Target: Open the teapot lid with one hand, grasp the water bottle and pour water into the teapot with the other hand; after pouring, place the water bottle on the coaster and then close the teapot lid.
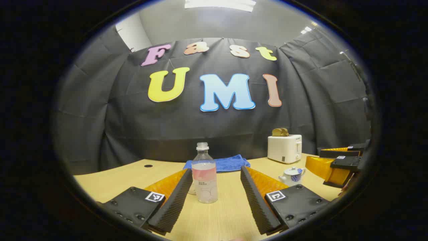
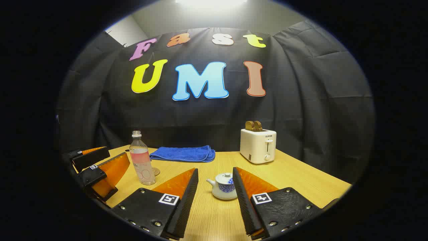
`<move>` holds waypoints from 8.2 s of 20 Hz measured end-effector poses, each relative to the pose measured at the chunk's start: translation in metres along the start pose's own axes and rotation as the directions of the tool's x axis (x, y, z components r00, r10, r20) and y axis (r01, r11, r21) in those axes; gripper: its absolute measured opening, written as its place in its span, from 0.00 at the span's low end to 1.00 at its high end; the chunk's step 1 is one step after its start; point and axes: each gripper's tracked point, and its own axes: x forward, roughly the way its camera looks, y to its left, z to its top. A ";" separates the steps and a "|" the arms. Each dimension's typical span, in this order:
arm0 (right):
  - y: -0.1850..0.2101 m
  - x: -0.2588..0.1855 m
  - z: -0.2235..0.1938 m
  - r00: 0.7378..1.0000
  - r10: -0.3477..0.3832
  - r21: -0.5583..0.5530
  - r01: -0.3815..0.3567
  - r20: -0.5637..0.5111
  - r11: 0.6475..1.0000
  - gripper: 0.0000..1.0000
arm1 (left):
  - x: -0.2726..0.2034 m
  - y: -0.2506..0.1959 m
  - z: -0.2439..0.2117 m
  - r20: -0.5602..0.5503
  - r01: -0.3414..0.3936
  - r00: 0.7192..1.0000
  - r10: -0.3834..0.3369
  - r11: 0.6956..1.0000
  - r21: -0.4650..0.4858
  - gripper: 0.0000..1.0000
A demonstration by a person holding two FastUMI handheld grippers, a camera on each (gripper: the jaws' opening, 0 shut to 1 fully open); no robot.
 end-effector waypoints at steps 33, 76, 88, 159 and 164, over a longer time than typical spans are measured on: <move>-0.026 0.091 -0.027 0.995 -0.029 -0.033 0.026 -0.091 0.999 0.65 | 0.018 0.013 -0.010 -0.032 -0.001 0.999 0.000 1.000 -0.009 1.00; -0.009 0.048 0.026 0.997 0.035 -0.042 -0.032 0.071 0.999 0.01 | 0.100 0.034 -0.064 -0.165 -0.054 0.985 0.040 0.995 -0.082 0.99; -0.005 0.031 0.016 0.997 0.062 -0.012 -0.061 0.051 0.998 0.01 | 0.129 0.038 -0.069 -0.166 -0.060 0.985 0.047 0.995 -0.075 0.99; -0.060 -0.126 -0.078 0.992 0.009 0.069 0.000 -0.122 0.998 0.01 | 0.139 -0.157 -0.079 -0.348 0.343 0.933 -0.091 -0.064 0.937 0.85; -0.064 -0.126 -0.080 0.992 0.004 0.079 0.006 -0.128 0.997 0.01 | 0.144 -0.156 -0.078 -0.352 0.339 0.933 -0.077 -0.137 0.931 0.86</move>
